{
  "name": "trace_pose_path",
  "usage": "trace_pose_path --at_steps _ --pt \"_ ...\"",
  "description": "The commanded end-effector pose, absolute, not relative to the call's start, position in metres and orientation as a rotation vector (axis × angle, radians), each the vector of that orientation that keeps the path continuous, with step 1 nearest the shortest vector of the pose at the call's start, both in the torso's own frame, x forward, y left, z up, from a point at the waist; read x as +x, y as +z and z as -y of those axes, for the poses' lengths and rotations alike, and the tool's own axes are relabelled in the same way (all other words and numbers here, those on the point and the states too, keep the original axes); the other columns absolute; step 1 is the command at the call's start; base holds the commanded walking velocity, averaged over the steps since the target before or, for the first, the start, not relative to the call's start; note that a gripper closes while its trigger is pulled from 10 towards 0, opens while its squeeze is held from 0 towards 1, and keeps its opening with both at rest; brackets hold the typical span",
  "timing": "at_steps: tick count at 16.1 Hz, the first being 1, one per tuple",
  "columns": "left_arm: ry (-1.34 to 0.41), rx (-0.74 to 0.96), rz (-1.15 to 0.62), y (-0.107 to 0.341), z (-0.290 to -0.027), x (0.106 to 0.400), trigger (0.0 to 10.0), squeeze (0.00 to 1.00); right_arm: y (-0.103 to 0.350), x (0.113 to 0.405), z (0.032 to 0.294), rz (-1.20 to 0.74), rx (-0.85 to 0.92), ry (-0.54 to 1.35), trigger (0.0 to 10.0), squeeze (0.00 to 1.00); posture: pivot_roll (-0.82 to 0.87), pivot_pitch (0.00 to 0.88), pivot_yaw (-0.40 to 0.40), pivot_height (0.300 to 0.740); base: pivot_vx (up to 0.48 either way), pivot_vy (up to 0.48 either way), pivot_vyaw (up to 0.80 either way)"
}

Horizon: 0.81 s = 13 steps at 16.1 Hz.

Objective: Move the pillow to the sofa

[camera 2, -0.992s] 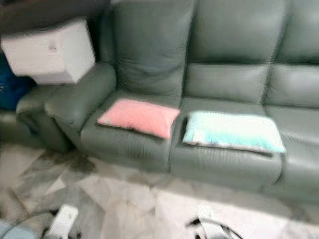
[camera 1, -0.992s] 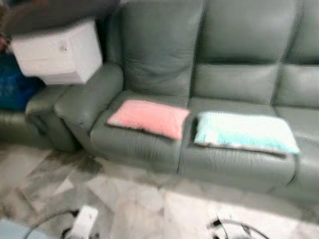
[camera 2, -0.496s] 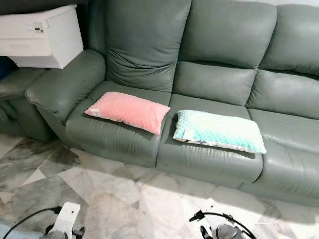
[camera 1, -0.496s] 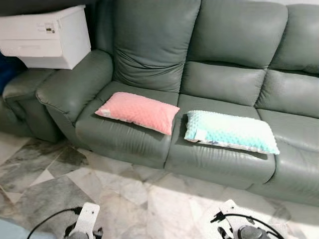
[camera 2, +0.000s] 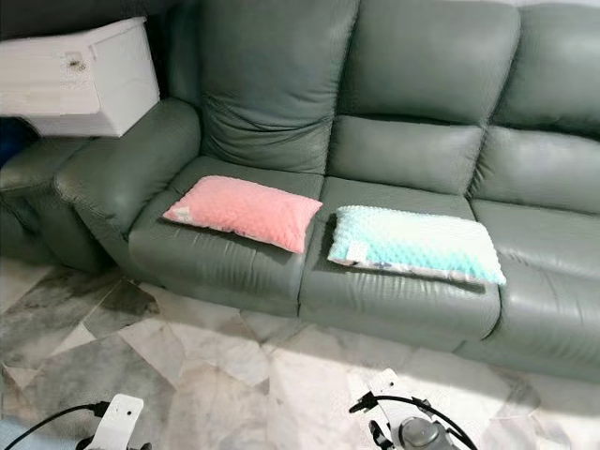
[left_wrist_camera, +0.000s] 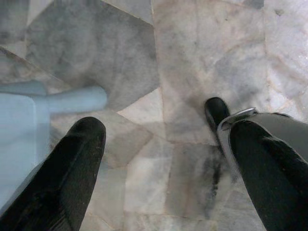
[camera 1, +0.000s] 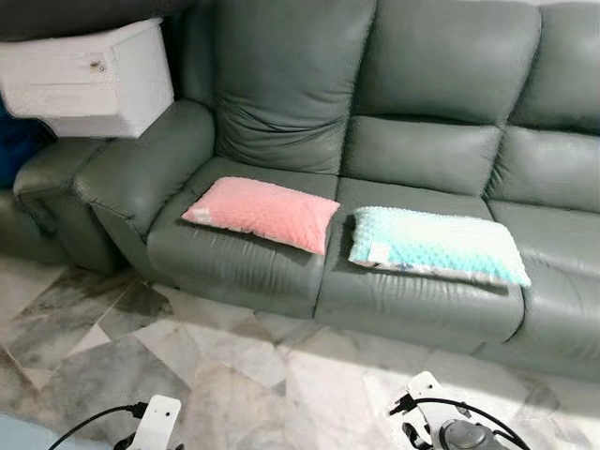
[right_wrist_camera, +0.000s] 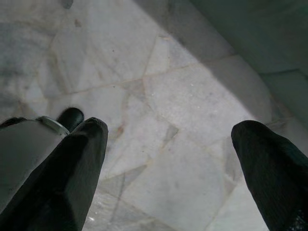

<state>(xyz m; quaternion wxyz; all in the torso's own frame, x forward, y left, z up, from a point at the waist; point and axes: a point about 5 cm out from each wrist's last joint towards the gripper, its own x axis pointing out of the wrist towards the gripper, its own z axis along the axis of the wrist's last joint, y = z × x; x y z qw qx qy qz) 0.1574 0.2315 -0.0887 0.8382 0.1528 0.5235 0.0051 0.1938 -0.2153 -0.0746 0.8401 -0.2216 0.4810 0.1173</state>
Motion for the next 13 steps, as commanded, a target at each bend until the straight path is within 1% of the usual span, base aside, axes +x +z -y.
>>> trace_pose_path --at_steps 1,5,10,13 --pt "-0.002 0.347 -1.095 -0.0855 -0.2341 0.1635 10.0 0.0 -0.0791 0.1843 0.2173 -1.042 -0.456 0.233 10.0 0.0 -0.15 0.0 -0.001 0.74 0.0 0.0 -0.56" --pt "-0.04 0.361 -1.088 -0.0854 -0.2265 0.1681 10.0 0.0 -0.0807 0.1797 0.2201 -1.054 -0.458 0.222 10.0 0.0 -0.17 0.0 0.012 0.74 0.0 0.0 -0.56" --pt "-0.051 0.375 -1.096 -0.0861 -0.2252 0.1673 10.0 0.0 -0.0808 0.1808 0.2173 -1.046 -0.45 0.222 10.0 0.0 -0.16 0.0 0.015 0.74 0.0 0.0 -0.53" --pt "-0.055 0.378 -1.101 -0.0865 -0.2253 0.1664 10.0 0.0 -0.0813 0.1809 0.2138 -1.04 -0.447 0.241 10.0 0.0 -0.16 0.0 0.017 0.74 0.0 0.0 0.0"
